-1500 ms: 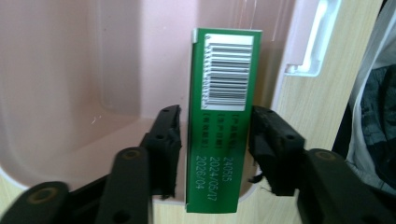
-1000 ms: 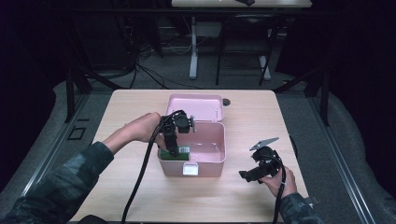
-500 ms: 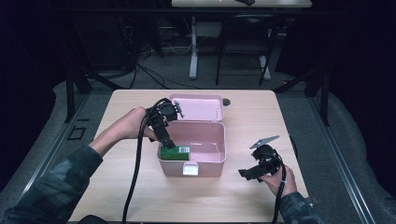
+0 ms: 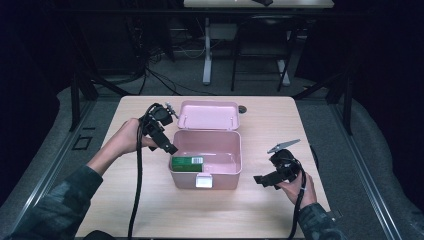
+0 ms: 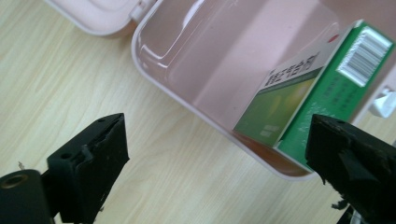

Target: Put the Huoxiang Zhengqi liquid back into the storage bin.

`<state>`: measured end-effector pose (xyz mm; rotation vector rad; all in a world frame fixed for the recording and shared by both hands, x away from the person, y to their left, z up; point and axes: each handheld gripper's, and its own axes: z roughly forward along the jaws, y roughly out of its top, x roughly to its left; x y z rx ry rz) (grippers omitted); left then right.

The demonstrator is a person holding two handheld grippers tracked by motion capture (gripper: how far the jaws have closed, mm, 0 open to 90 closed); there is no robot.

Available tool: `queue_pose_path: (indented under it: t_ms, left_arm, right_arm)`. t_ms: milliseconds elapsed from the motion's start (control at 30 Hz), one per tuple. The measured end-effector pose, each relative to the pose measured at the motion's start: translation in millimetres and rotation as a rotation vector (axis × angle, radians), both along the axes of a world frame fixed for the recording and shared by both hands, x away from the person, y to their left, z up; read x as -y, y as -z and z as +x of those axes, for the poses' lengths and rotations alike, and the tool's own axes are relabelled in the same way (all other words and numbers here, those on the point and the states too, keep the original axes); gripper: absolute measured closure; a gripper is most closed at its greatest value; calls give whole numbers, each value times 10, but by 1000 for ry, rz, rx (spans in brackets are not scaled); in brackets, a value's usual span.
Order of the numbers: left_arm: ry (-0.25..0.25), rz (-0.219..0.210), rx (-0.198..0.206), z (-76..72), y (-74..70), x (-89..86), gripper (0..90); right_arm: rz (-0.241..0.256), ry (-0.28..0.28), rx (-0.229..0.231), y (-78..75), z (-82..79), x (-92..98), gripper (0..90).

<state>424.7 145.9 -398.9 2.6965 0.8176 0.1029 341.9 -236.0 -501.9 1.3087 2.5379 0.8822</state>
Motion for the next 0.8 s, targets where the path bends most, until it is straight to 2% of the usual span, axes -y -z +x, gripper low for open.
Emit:
queue_pose_path:
  t_ms: [200, 333, 567, 800]
  left_arm:
    - [-91, -58, 21, 43, 92, -62, 55]
    - [-141, -82, 30, 59, 171, -110, 64]
    - [-197, -97, 44, 75, 298, -131, 122]
    - [-246, -125, 54, 92, 384, -152, 167]
  right_arm:
    - [-3, -9, 13, -28, 55, -35, 0]
    - [-1, -10, 6, -21, 104, -44, 0]
    - [-1, -6, 19, -49, 158, -47, 0]
    - [-1, -2, 13, -61, 194, -44, 0]
